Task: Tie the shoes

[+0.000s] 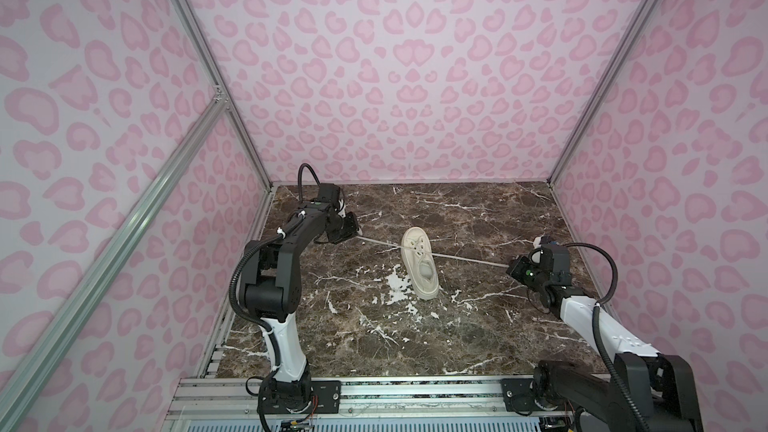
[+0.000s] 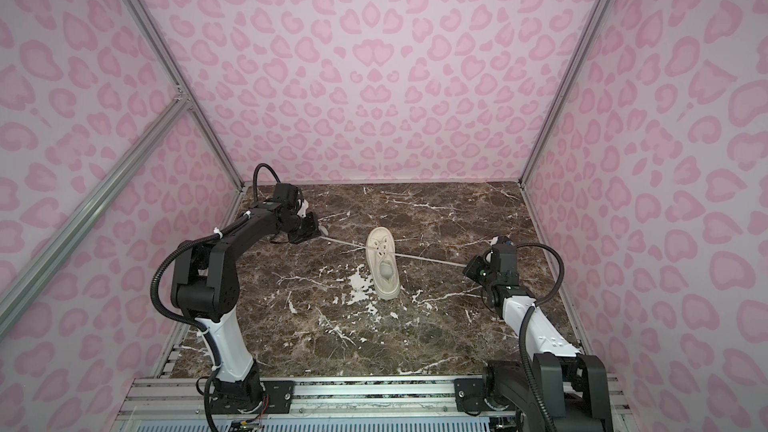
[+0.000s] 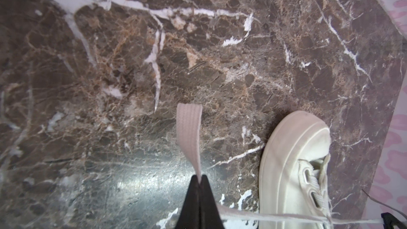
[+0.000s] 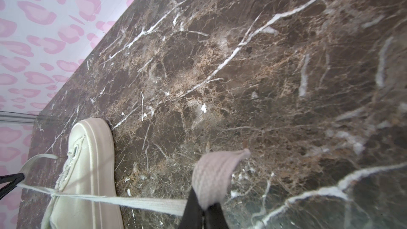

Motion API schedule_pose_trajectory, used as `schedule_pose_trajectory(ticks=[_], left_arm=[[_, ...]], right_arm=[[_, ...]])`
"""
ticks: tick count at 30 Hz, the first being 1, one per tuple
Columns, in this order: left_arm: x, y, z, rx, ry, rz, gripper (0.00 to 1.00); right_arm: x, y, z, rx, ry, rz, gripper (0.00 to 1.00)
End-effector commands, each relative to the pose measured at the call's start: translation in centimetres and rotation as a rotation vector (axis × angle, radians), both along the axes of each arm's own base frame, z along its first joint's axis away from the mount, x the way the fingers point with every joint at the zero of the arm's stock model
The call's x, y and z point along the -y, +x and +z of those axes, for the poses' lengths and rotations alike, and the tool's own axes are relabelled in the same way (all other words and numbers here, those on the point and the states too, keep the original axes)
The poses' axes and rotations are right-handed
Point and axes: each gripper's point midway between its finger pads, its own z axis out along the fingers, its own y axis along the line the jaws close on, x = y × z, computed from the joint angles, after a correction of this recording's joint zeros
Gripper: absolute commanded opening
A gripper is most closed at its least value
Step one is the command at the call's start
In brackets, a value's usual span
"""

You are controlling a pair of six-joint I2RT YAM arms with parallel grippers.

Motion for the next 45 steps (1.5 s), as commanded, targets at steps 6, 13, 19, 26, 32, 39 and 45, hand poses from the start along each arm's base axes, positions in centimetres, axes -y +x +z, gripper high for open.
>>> schedule_pose_trajectory(ticks=[6, 13, 19, 26, 32, 39, 45], left_arm=[[-0.7, 3.1, 1.0, 0.04, 0.031, 0.023, 0.03], [1.3, 4.5, 1.6, 0.06, -0.016, -0.01, 0.03], [1.7, 6.2, 3.2, 0.087, -0.024, -0.017, 0.03], [2.6, 6.0, 2.0, 0.064, -0.053, -0.027, 0.03], [3.1, 5.0, 0.6, 0.04, -0.061, -0.03, 0.03], [3.2, 2.8, -0.3, 0.017, -0.081, -0.03, 0.03], [4.3, 0.8, -0.1, 0.024, -0.119, -0.036, 0.03]], right_arm=[[1.8, -2.0, -0.4, 0.016, -0.052, -0.123, 0.0], [0.6, -1.8, 1.2, 0.03, -0.077, -0.073, 0.0], [1.5, -2.2, 3.8, 0.135, -0.118, -0.129, 0.0], [1.7, -2.2, 2.3, 0.082, -0.1, -0.133, 0.0], [1.4, -1.5, 1.6, 0.062, -0.103, -0.111, 0.0], [0.5, -0.2, 1.4, 0.034, -0.118, -0.029, 0.0], [-2.7, 1.6, 1.8, 0.021, -0.106, 0.145, 0.0]])
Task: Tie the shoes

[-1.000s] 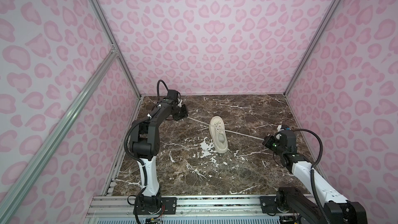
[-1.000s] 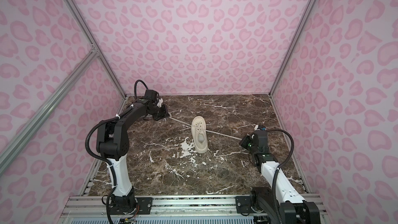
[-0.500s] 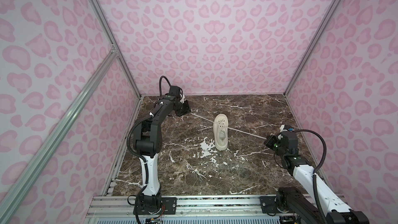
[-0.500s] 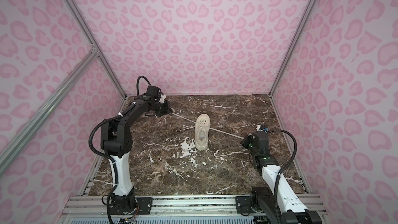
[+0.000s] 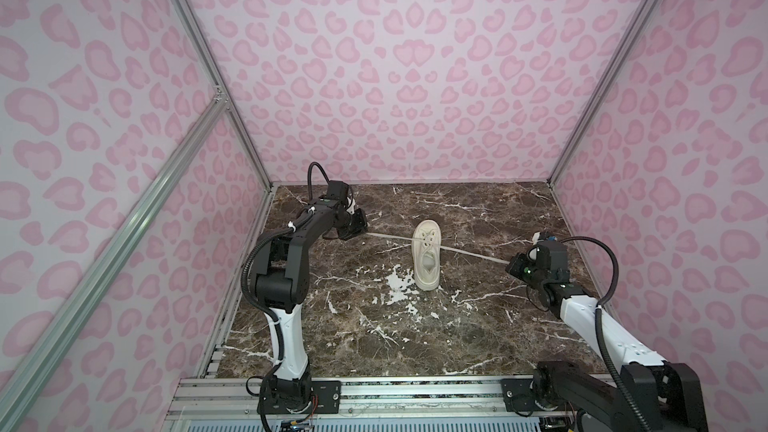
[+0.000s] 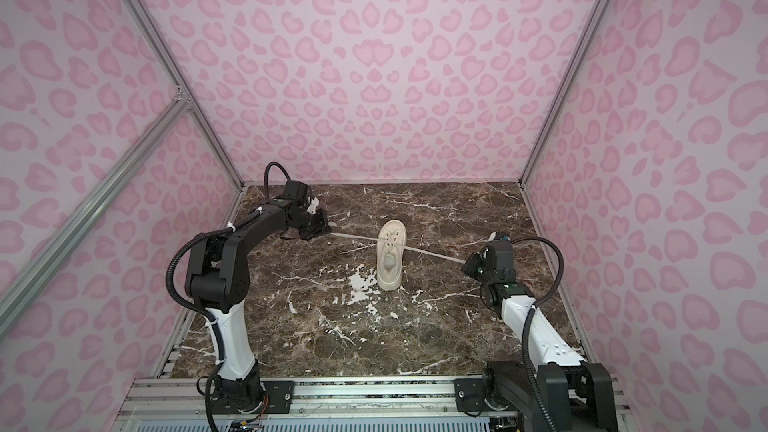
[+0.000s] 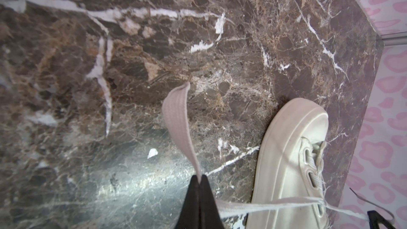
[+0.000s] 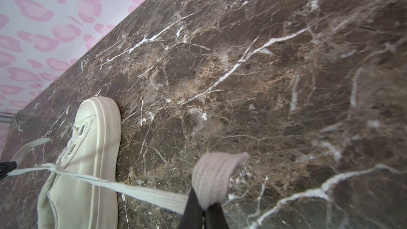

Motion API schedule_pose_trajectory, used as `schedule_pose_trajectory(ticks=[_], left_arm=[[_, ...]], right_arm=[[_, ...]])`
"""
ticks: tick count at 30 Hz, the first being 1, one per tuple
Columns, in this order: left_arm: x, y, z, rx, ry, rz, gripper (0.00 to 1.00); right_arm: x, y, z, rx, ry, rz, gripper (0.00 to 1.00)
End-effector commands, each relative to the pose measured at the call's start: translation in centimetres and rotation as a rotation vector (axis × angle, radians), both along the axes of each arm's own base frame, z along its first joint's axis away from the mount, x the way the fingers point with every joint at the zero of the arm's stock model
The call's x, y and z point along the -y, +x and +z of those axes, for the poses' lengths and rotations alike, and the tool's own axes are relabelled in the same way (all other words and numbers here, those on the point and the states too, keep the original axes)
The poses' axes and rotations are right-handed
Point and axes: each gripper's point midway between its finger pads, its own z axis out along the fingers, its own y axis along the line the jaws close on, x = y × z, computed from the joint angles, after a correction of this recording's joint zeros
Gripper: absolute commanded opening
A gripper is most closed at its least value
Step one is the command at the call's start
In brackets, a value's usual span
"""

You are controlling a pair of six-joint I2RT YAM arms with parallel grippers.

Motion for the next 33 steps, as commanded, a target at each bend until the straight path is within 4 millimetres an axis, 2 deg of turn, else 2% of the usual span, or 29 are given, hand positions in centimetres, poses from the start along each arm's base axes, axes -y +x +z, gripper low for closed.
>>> schedule_pose_trajectory(ticks=[1, 8, 18, 20, 26, 33], left_arm=[[0.8, 0.1, 1.1, 0.051, -0.041, 0.011, 0.03], [2.6, -1.1, 1.6, 0.058, -0.073, 0.002, 0.03], [1.7, -2.1, 3.0, 0.101, -0.005, 0.032, 0.03], [1.5, -3.2, 2.1, 0.075, 0.001, 0.029, 0.03], [1.9, -4.6, 1.0, 0.047, 0.005, 0.022, 0.03], [1.9, -5.5, 0.7, 0.045, 0.011, 0.024, 0.03]], right_arm=[[-2.5, 0.9, 0.7, 0.018, -0.012, 0.135, 0.0], [-7.7, 3.3, 2.3, 0.004, -0.066, 0.332, 0.0], [-15.2, 5.6, 4.1, 0.01, -0.108, 0.565, 0.0], [-16.7, 5.8, 4.4, 0.01, -0.109, 0.611, 0.0], [-21.1, 6.0, 5.3, 0.02, -0.104, 0.711, 0.0], [-24.6, 7.1, 5.3, 0.02, -0.065, 0.771, 0.0]])
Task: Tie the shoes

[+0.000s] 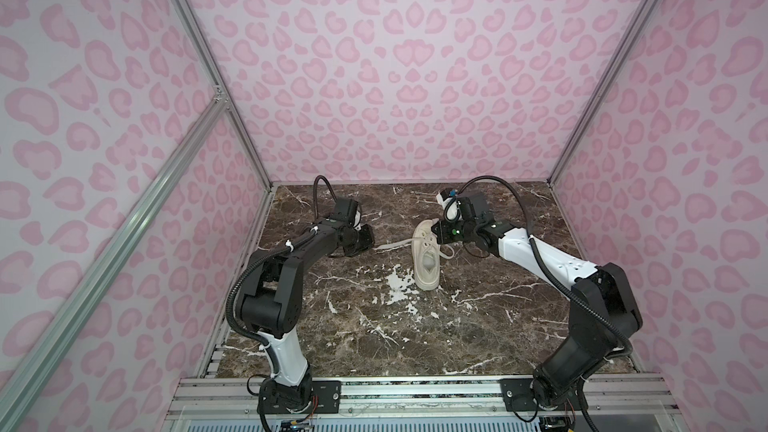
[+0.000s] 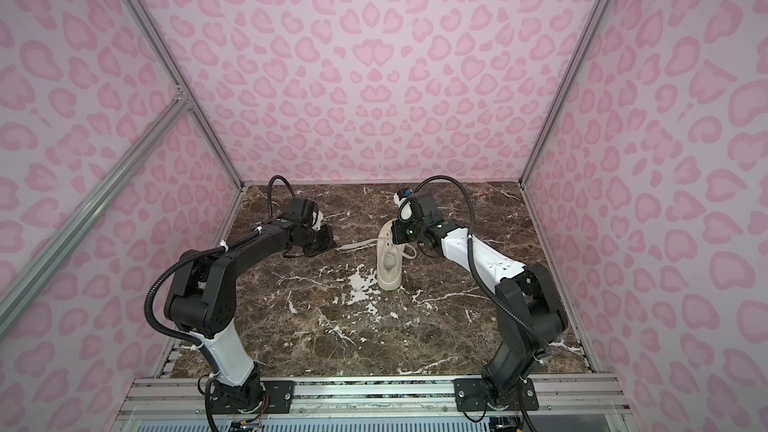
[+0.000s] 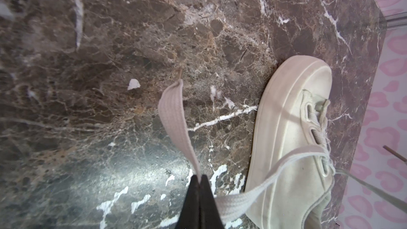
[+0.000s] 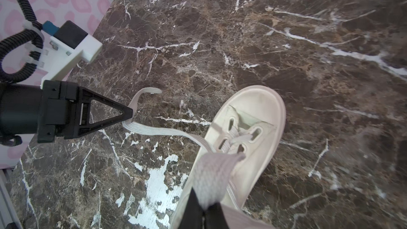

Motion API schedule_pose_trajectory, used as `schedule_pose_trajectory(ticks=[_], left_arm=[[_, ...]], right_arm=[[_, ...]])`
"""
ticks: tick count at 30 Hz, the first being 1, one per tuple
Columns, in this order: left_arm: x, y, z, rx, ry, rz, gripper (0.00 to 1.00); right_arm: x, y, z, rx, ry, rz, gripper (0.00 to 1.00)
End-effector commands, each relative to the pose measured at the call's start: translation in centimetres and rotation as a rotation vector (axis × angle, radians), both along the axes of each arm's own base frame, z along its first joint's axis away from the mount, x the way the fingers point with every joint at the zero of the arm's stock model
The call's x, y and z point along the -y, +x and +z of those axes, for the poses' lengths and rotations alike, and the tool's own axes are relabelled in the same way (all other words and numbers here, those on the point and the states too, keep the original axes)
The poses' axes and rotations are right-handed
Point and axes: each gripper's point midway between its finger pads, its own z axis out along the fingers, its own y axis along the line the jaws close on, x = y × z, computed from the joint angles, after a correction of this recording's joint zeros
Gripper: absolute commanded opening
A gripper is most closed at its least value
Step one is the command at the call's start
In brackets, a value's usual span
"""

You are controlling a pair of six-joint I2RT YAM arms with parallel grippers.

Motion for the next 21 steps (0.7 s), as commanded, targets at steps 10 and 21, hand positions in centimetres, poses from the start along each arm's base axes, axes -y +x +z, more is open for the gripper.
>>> schedule_pose_trajectory(ticks=[10, 21], left_arm=[[-0.2, -1.4, -0.8, 0.003, -0.006, 0.02, 0.03], [-0.1, -2.0, -1.6, -0.013, -0.014, 0.023, 0.03]], right_arm=[[-4.7, 2.2, -1.0, -0.05, 0.049, 0.077, 0.0], [-7.9, 2.7, -1.5, -0.074, 0.069, 0.119, 0.0]])
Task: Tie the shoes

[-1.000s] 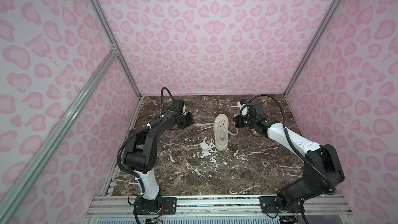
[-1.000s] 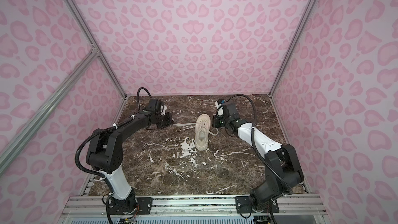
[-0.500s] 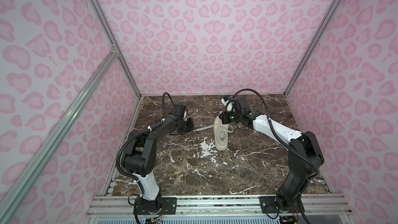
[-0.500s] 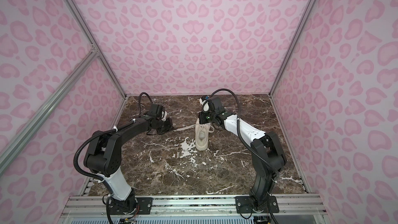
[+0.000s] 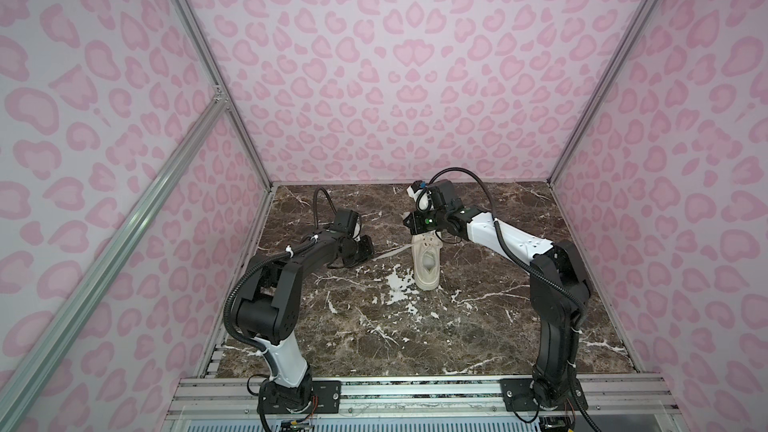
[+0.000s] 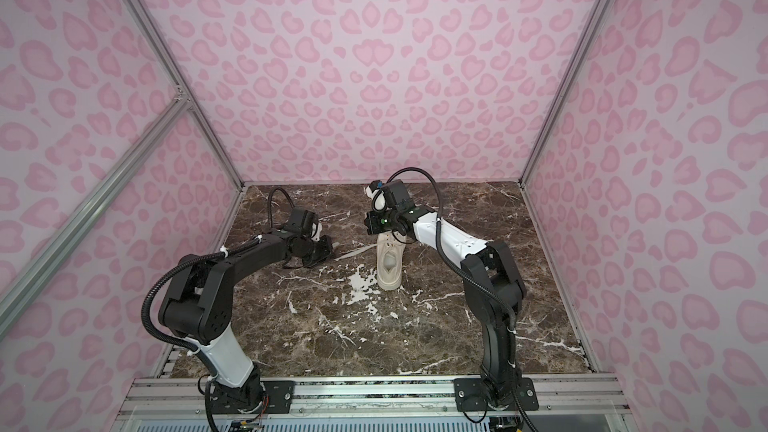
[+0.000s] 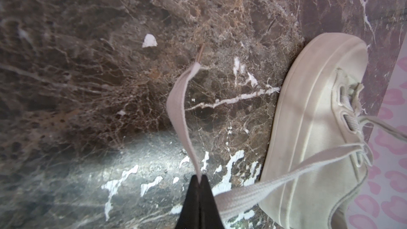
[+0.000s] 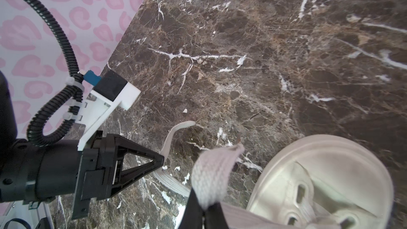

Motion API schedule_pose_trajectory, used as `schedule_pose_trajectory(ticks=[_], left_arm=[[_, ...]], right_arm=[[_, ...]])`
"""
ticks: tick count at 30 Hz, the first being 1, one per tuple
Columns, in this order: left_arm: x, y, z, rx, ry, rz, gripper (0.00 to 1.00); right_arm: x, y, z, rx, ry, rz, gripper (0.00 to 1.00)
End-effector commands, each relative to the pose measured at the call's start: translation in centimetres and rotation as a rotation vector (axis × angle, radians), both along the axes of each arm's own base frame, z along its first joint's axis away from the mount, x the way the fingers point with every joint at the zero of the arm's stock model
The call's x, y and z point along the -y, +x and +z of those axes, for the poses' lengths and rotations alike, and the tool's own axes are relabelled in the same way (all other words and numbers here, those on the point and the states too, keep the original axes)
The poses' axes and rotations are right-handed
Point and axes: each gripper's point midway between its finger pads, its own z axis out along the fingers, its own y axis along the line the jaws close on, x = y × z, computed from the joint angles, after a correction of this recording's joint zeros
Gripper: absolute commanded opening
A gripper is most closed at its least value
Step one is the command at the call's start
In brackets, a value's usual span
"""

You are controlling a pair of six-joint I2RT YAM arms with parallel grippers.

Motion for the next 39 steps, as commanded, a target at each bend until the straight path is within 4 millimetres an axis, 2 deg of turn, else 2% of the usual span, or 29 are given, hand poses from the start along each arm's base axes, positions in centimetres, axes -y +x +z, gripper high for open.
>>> schedule_pose_trajectory(ticks=[1, 11, 17, 22, 23, 25, 28, 30, 31, 35, 39], left_arm=[[0.3, 0.5, 0.6, 0.031, -0.018, 0.003, 0.03], [0.5, 0.4, 0.5, 0.03, -0.025, 0.001, 0.03], [0.6, 0.2, 0.3, 0.026, -0.026, -0.002, 0.03], [0.5, 0.0, 0.0, 0.018, -0.023, -0.004, 0.03], [0.5, 0.0, 0.0, 0.018, -0.021, -0.004, 0.03], [0.3, -0.2, -0.2, 0.014, -0.011, -0.005, 0.09], [0.1, -0.5, -0.4, 0.012, 0.007, -0.009, 0.27], [-0.1, -0.6, -0.4, 0.011, 0.015, -0.009, 0.35], [-0.2, -0.7, -0.4, 0.009, 0.02, -0.009, 0.43], [-0.7, -1.1, -0.1, 0.014, 0.052, -0.027, 0.51], [-1.4, -1.3, 1.0, 0.055, 0.109, -0.075, 0.56]], right_arm=[[-0.3, -0.1, -0.8, -0.031, 0.002, 0.002, 0.0], [-2.1, -0.5, -3.3, -0.092, -0.009, 0.034, 0.0], [-2.3, 0.4, -5.4, -0.11, -0.048, 0.01, 0.01], [-2.4, 0.7, -5.8, -0.118, -0.063, 0.012, 0.39], [-2.3, 0.7, -5.6, -0.113, -0.065, 0.01, 0.43], [-2.1, 0.8, -5.1, -0.101, -0.076, 0.006, 0.51], [-1.5, 0.8, -4.4, -0.085, -0.093, -0.001, 0.59], [-1.0, 0.9, -4.0, -0.078, -0.102, -0.009, 0.61], [-0.7, 0.9, -3.7, -0.071, -0.105, -0.013, 0.62], [0.6, 0.9, -3.0, -0.056, -0.117, -0.028, 0.64], [2.8, 0.8, -2.1, -0.044, -0.107, -0.065, 0.64]])
